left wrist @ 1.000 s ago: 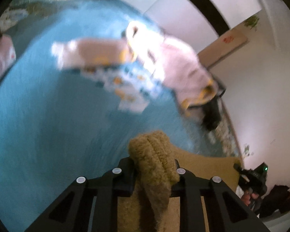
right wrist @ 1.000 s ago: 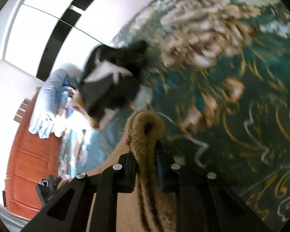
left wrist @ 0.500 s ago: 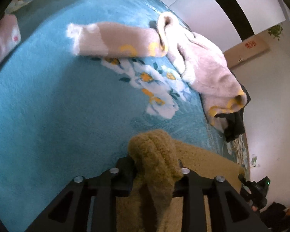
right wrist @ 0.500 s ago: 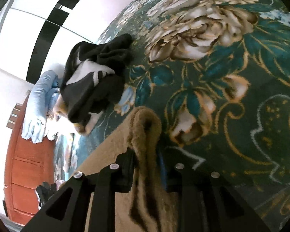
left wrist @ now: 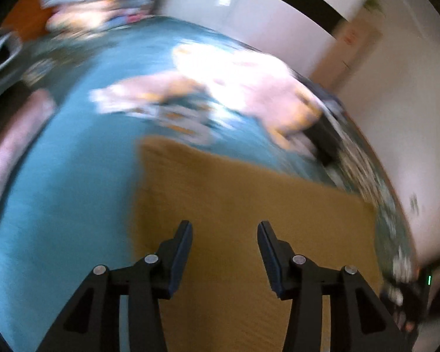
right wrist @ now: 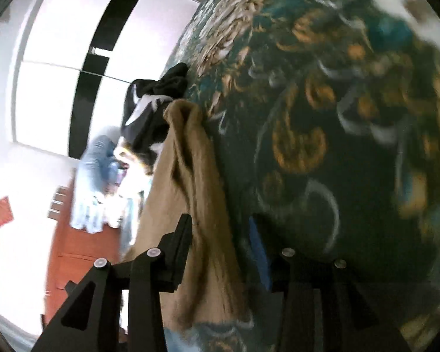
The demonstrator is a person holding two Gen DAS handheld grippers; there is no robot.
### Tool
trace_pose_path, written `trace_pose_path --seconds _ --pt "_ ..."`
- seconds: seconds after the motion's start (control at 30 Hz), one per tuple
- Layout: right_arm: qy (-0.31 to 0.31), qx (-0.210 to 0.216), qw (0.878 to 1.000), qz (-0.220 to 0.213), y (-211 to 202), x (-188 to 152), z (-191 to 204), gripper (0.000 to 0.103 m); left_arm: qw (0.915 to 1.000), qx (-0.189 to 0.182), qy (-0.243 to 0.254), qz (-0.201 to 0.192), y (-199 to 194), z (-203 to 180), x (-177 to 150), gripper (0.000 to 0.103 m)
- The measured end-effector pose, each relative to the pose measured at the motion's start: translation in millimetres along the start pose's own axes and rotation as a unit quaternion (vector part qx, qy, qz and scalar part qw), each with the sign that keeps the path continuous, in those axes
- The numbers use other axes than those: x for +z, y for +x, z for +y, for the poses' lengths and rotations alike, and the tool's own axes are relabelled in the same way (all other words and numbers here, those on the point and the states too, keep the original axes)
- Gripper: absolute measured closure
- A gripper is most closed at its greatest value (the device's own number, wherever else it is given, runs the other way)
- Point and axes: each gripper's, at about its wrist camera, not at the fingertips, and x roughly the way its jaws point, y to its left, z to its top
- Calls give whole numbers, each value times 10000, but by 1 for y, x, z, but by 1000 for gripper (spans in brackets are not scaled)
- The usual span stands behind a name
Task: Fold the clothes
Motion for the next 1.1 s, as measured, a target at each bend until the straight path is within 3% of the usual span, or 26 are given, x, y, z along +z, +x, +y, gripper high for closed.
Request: trace_pose_path --seconds 0.13,0.3,0.43,0.63,0.83,0.93,1.1 --pt "-90 154 9998 -25 1 -10 5 56 9952 -224 868 391 18 -66 -33 53" --pt "-421 113 9990 55 8 -17 16 49 9881 -271 1255 852 44 -103 -72 53" --pt "-669 6 9977 74 15 -20 24 46 9852 72 1555 721 49 -117 -80 46" --pt "-721 20 9973 118 31 -22 35 46 9773 150 2003 670 44 -127 -97 42" --pt "-351 7 9994 78 35 -27 28 71 9840 -618 1450 833 24 -99 -88 41" --pt "-120 -1 9999 2 32 -27 26 71 9871 -754 1216 722 6 -76 -81 41" --pt "-579 -253 9978 -217 26 -30 68 75 9924 -803 844 393 -18 -37 -63 41"
